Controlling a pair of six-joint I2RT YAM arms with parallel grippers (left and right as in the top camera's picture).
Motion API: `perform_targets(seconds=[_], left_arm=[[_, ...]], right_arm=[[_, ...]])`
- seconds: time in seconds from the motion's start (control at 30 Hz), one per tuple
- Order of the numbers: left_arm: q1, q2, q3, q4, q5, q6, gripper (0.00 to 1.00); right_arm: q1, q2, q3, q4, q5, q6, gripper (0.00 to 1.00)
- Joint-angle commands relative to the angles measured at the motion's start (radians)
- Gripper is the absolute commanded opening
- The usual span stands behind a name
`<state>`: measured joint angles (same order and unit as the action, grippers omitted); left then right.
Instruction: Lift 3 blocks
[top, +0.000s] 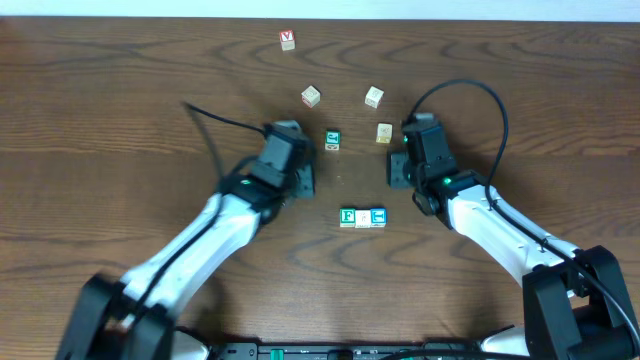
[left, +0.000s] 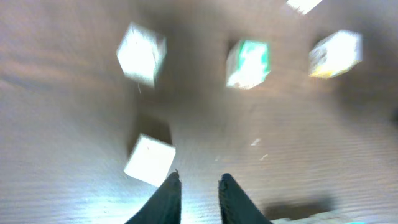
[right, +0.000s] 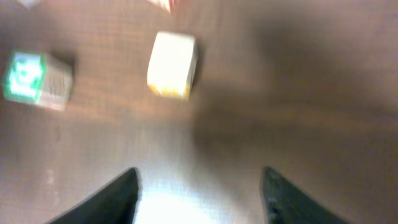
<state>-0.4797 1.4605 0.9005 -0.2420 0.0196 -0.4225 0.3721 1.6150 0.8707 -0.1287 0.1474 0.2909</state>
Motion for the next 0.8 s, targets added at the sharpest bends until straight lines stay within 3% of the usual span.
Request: perform_targets(seconds=[0.0, 0.03, 0.07, 0.2, 0.27, 0.6, 0.77], left_arm=[[0.024, -0.134, 0.037, -0.024, -0.017, 0.122, 0.27], [0.029, -0.168, 0.037, -0.035, -0.017, 0.138, 0.29], [0.034, -0.207, 0.037, -0.047, -0.017, 0.156, 0.33], [0.045, -0.344, 0.037, -0.090, -0.018, 0.180, 0.53], [0.045, -0.399, 0.037, -0.099, -0.018, 0.180, 0.71], [0.045, -0.535, 0.037, -0.134, -0.011, 0.183, 0.72], [0.047, -0.534, 0.037, -0.144, -0.099, 0.209, 0.73]], right_arm=[[-0.005, 0.006, 0.017, 0.044, 0.106, -0.053, 0.79], [-0.005, 0.006, 0.017, 0.053, 0.117, -0.053, 0.85], [-0.005, 0.006, 0.017, 0.060, 0.122, -0.053, 0.99], [-0.004, 0.006, 0.016, 0.011, 0.117, -0.053, 0.99], [-0.004, 0.006, 0.016, -0.021, 0.109, -0.053, 0.99], [-0.004, 0.006, 0.016, -0.074, 0.109, -0.053, 0.99], [-0.004, 0.006, 0.016, -0.074, 0.109, -0.053, 0.99]])
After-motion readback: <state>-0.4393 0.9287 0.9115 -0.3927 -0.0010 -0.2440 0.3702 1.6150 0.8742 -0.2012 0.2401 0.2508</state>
